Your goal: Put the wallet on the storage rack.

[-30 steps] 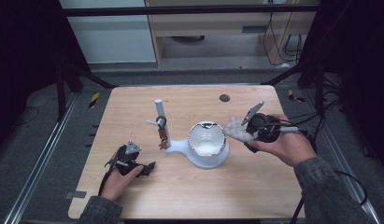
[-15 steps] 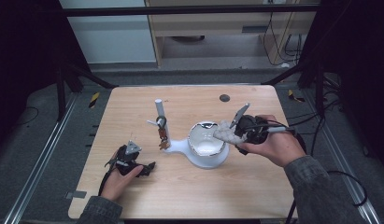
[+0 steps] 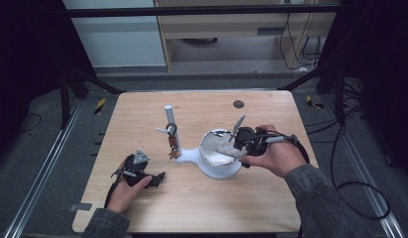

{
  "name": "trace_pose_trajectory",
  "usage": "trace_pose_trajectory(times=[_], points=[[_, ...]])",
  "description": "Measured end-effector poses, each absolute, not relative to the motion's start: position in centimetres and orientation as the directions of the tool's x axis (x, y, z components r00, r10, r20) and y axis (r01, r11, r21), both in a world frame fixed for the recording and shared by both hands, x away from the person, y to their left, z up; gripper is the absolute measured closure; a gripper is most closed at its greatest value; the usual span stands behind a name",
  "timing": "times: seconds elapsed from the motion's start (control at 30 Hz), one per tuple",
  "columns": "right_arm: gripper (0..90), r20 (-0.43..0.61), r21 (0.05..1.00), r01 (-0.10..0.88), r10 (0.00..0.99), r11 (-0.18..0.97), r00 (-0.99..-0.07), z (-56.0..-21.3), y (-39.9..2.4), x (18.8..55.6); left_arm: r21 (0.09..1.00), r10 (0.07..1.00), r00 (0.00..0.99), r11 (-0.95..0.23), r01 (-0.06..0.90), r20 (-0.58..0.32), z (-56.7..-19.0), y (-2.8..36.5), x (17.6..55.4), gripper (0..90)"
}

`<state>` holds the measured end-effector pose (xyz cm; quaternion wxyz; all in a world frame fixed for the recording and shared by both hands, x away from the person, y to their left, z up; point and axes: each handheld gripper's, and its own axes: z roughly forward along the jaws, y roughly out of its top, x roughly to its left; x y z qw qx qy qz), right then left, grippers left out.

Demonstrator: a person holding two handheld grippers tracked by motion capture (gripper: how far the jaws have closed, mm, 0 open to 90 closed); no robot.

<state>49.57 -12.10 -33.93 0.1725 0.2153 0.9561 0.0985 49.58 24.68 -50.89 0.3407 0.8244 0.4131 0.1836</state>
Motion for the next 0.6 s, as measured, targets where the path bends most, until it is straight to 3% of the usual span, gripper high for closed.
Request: trace_pose_trajectory(times=[0.6], points=[[31.0, -0.274, 0.227, 0.378, 0.432, 0.897, -0.859, -35.4, -10.0, 49.9, 0.713, 0.806, 0.592, -0.427, 0.555, 0.022, -50.9, 24.7, 49.6, 0.0]])
